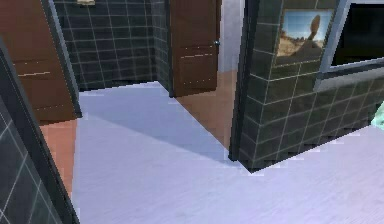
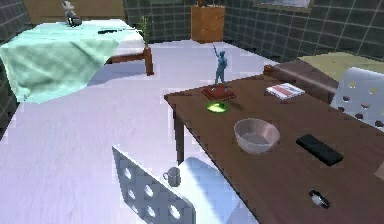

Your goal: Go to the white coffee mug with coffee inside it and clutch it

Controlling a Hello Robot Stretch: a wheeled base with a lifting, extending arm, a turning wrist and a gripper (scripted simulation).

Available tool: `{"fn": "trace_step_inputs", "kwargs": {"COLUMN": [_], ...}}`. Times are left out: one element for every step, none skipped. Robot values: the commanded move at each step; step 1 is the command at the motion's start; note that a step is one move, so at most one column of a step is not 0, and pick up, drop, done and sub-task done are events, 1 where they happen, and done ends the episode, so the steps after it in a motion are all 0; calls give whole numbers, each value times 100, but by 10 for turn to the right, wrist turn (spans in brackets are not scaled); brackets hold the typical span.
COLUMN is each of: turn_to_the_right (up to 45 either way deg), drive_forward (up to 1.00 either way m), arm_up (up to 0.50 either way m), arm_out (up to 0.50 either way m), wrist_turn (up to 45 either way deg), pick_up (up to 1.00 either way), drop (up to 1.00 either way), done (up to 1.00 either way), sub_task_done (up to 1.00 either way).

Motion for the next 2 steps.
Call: {"fn": "trace_step_inputs", "kwargs": {"turn_to_the_right": [0, 0], "drive_forward": [0, 0], "arm_up": [6, 0], "arm_out": [0, 44], "wrist_turn": [0, 0], "pick_up": [0, 0], "drop": [0, 0], "done": [0, 0], "sub_task_done": [0, 0]}}
